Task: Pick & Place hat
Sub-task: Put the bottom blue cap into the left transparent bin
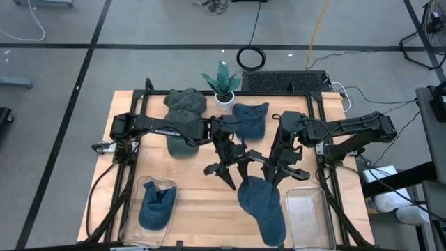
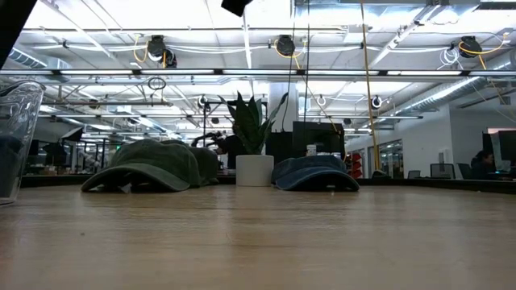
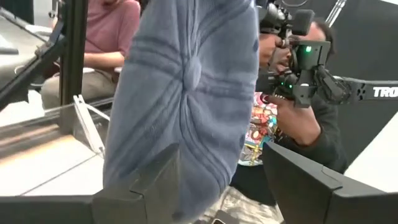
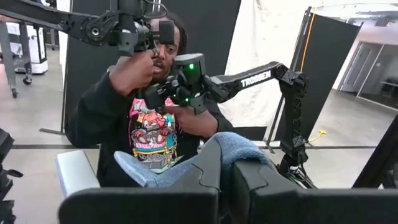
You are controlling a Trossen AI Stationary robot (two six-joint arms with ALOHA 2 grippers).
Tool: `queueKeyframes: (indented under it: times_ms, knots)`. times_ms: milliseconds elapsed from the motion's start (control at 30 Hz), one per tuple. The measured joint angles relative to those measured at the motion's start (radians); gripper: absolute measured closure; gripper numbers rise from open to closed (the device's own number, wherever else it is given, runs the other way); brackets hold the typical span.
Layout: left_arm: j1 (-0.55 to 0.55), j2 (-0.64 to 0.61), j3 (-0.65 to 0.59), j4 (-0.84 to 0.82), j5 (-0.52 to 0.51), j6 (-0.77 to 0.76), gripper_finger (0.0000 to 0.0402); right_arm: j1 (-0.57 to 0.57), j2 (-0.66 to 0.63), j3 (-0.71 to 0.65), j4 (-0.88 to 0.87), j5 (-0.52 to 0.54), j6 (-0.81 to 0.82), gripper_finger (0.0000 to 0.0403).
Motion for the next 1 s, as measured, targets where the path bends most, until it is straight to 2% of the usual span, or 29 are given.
queueKeyframes:
  times_ms: [200, 367, 467, 567, 700, 900, 1000]
  knots:
    - [-0.016, 0.001, -0.001, 0.03, -0.033, -0.037, 0.017, -0.004, 0.0, 0.0, -0.009, -0.001, 0.016, 0.0403]
    - [-0.028, 0.001, -0.001, 0.043, 0.028, -0.068, 0.017, -0.017, 0.0, 0.0, -0.021, -0.004, 0.027, 0.0403]
    - [-0.035, 0.001, -0.001, 0.042, -0.012, -0.046, 0.0171, -0.026, 0.0, 0.0, -0.026, -0.002, 0.022, 0.0403]
    - [-0.04, 0.001, -0.001, 0.04, -0.052, -0.039, 0.0189, -0.03, 0.0, 0.0, -0.034, -0.001, 0.023, 0.0403]
    - [-0.065, 0.001, -0.001, 0.017, -0.198, -0.004, 0.0239, -0.05, -0.001, 0.0, -0.042, -0.004, 0.036, 0.0403]
    - [-0.13, -0.022, -0.001, -0.134, -0.528, 0.221, 0.0301, -0.075, -0.006, 0.0, -0.049, -0.001, 0.054, 0.0403]
    - [-0.151, -0.025, -0.001, -0.159, -0.634, 0.281, 0.0325, -0.081, -0.006, 0.0, -0.036, -0.001, 0.054, 0.0403]
